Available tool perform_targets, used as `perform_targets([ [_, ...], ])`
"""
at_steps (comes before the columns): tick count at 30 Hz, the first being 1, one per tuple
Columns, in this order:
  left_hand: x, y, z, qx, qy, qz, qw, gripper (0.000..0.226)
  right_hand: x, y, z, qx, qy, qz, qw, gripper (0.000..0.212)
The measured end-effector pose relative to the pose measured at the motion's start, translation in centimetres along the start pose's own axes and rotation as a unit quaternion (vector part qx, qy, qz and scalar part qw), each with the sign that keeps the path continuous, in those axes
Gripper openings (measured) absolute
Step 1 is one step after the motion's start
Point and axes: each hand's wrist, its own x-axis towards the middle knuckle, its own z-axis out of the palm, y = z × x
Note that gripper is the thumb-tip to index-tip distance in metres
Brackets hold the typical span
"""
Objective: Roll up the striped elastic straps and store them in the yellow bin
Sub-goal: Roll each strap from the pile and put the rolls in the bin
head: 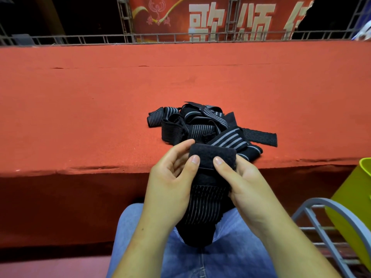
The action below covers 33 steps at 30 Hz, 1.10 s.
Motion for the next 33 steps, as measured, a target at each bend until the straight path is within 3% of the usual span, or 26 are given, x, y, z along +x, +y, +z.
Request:
perform_targets([
  [13, 0.11, 0.19, 0.07, 0.016, -0.001, 0.036, 0.999, 0.042, 0.0, -0.37, 0.28, 0.024, -0.004, 0.033, 0.999, 0.031],
  [23, -0.04, 0.35, -0.02, 0.029, -0.02, 0.073, 0.997, 0.041, -0.12, -0.82, 0.26, -0.009, -0.014, 0.06, 0.998, 0.063],
  [33, -0.16, 0.32, 0.03, 0.041, -0.049, 0.085, 0.994, 0.046, 0.05, -0.41, 0.06, -0.016, -0.001, 0.012, 1.0, 0.07],
])
